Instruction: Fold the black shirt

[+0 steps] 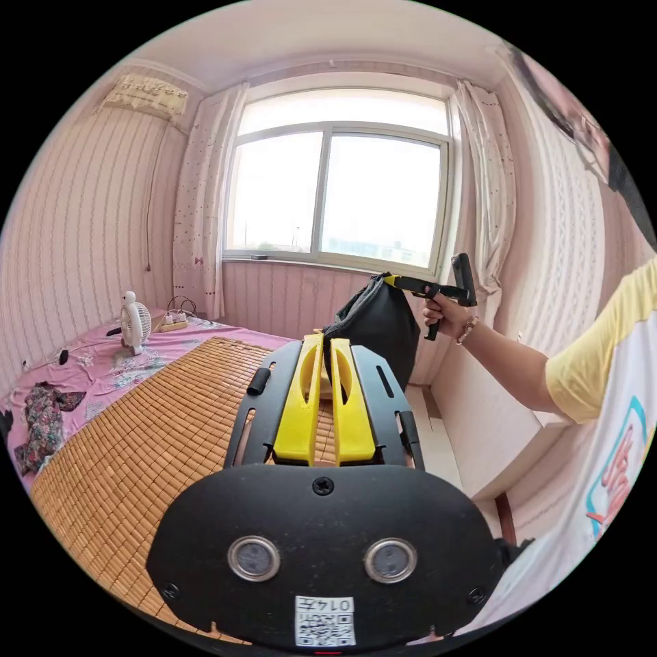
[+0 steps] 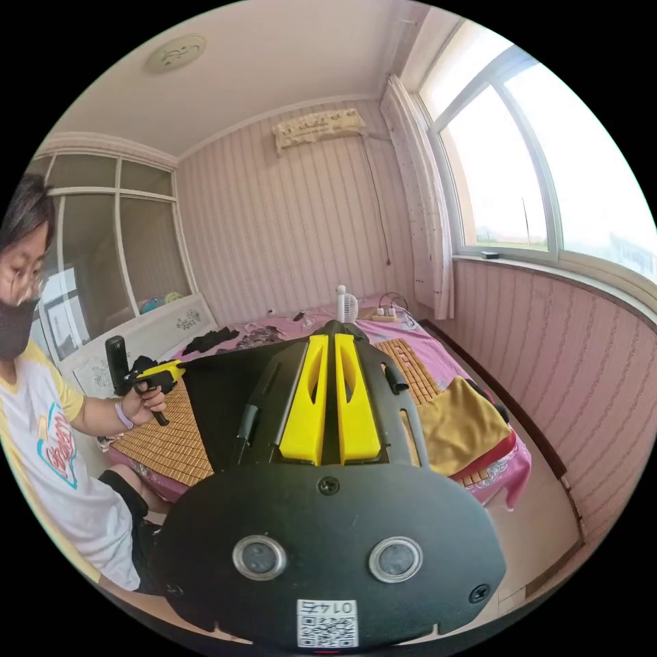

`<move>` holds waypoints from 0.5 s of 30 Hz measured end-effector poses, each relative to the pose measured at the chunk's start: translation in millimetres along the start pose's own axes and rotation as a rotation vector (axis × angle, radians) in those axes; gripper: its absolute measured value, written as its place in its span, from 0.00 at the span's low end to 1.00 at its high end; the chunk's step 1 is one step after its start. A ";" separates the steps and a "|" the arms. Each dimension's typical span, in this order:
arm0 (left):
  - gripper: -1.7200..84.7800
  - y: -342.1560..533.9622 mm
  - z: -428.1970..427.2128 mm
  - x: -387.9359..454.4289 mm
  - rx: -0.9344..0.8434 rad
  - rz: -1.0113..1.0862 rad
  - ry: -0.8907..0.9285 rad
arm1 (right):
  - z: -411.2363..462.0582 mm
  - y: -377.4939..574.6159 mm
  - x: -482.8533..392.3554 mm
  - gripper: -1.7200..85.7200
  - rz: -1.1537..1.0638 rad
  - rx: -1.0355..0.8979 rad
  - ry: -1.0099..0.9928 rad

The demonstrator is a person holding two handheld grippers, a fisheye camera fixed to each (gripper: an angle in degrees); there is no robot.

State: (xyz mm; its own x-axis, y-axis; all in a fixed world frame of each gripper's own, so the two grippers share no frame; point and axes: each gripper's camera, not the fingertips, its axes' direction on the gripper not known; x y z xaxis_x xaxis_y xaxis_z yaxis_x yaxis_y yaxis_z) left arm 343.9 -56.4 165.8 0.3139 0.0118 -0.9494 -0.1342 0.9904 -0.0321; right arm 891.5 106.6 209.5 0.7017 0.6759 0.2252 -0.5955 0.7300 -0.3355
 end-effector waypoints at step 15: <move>0.03 99.5 -15.8 -116.5 -0.478 -0.328 -0.054 | 79.3 219.2 45.6 0.15 0.302 -0.163 0.334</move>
State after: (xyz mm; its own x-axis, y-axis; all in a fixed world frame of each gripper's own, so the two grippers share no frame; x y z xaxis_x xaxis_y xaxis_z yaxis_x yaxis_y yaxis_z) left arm 279.1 38.6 268.3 0.4568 -0.2652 -0.8491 -0.4276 0.7715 -0.4710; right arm 762.0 305.4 218.8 0.6102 0.7663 -0.2012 -0.7415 0.4630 -0.4856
